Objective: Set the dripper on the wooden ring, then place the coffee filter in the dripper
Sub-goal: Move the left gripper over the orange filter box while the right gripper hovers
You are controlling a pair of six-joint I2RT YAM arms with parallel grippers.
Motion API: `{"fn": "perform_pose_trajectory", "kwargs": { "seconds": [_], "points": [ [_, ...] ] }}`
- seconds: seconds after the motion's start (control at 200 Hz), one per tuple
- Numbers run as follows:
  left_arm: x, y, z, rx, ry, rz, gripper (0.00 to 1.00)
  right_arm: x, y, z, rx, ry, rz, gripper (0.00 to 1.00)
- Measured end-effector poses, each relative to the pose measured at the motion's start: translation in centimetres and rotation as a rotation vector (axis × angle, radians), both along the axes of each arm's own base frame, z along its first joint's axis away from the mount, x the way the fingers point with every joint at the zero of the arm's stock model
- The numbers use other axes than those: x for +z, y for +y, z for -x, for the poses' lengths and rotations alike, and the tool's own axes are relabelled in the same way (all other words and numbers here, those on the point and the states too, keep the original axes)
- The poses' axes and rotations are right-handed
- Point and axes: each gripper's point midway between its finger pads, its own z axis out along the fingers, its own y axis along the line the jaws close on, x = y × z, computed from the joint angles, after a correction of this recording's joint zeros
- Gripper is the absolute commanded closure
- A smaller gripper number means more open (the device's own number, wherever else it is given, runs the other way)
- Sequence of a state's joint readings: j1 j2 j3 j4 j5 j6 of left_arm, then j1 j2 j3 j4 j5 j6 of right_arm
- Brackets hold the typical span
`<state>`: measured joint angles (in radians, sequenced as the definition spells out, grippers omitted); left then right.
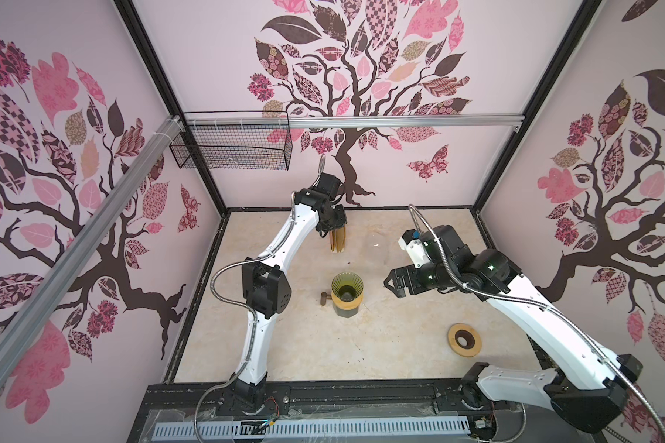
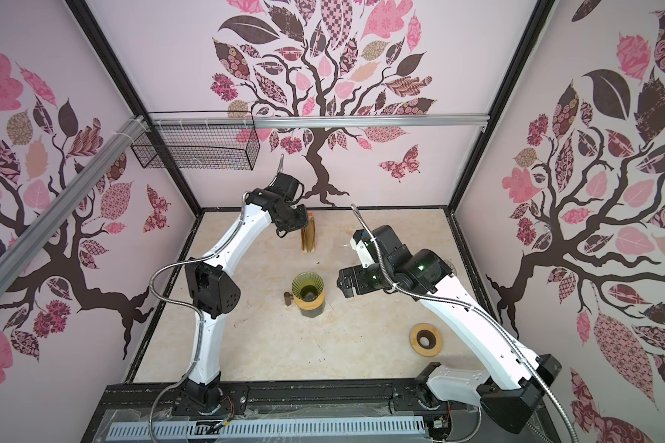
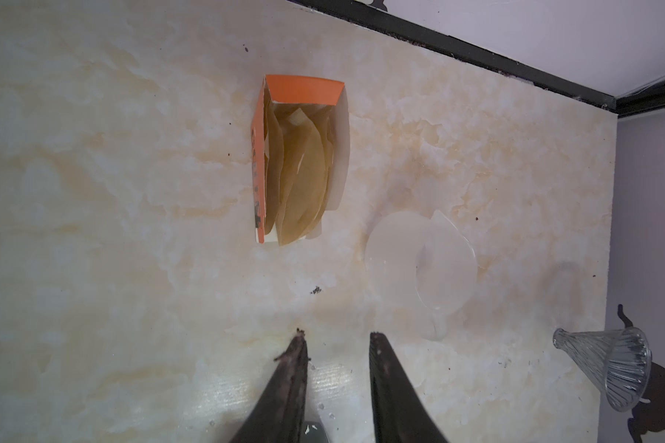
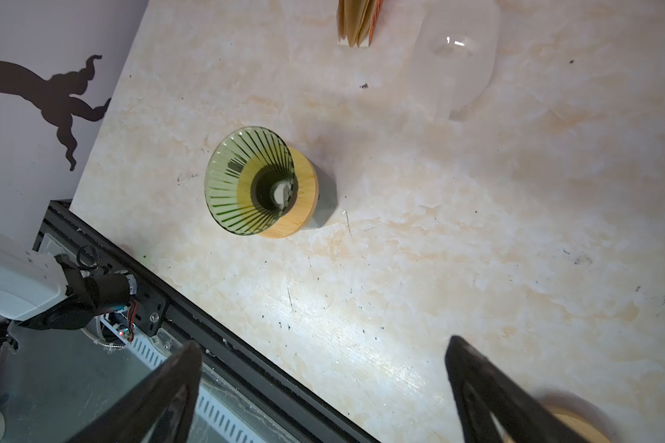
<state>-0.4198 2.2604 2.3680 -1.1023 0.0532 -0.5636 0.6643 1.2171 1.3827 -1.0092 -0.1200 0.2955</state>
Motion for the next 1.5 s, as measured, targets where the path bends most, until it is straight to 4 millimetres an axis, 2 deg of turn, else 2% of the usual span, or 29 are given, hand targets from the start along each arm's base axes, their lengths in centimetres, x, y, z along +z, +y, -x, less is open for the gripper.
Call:
{"fn": "perform_pose_trajectory", "kwargs": {
  "seconds": [0.095,0.285,0.54,0.67,0.845,1.135,1.501],
  "points": [
    [-1.1,-0.4,-1.3,-0.016,-0.017,-0.011,0.76,-1.1,-0.2,0.4,0.001,0.035,0.018,0.0],
    [-3.1,-0.6,-3.8,-0.022,-0.062,-0.052,0.77,-1.8,0.1,0.4,0.006,0.06,0.026,0.0],
    [-5.1,0.1,-5.9,-0.015,-0.097,-0.102,0.75,-3.8,0.3,0.5,0.012,0.117,0.057,0.0],
    [-6.1,0.5,-6.6,-0.012,-0.106,-0.127,0.74,-4.2,0.4,0.4,0.012,0.129,0.062,0.0],
    [-7.6,0.5,-7.2,-0.015,-0.102,-0.136,0.75,-4.6,0.5,0.3,0.013,0.141,0.07,0.0],
    [-7.6,0.8,-7.6,-0.003,-0.119,-0.149,0.78,-5.1,0.6,0.1,0.013,0.155,0.08,0.0],
    [-9.2,1.2,-8.0,-0.007,-0.108,-0.174,0.82,-5.4,0.7,0.0,0.016,0.162,0.088,0.0]
  ]
}}
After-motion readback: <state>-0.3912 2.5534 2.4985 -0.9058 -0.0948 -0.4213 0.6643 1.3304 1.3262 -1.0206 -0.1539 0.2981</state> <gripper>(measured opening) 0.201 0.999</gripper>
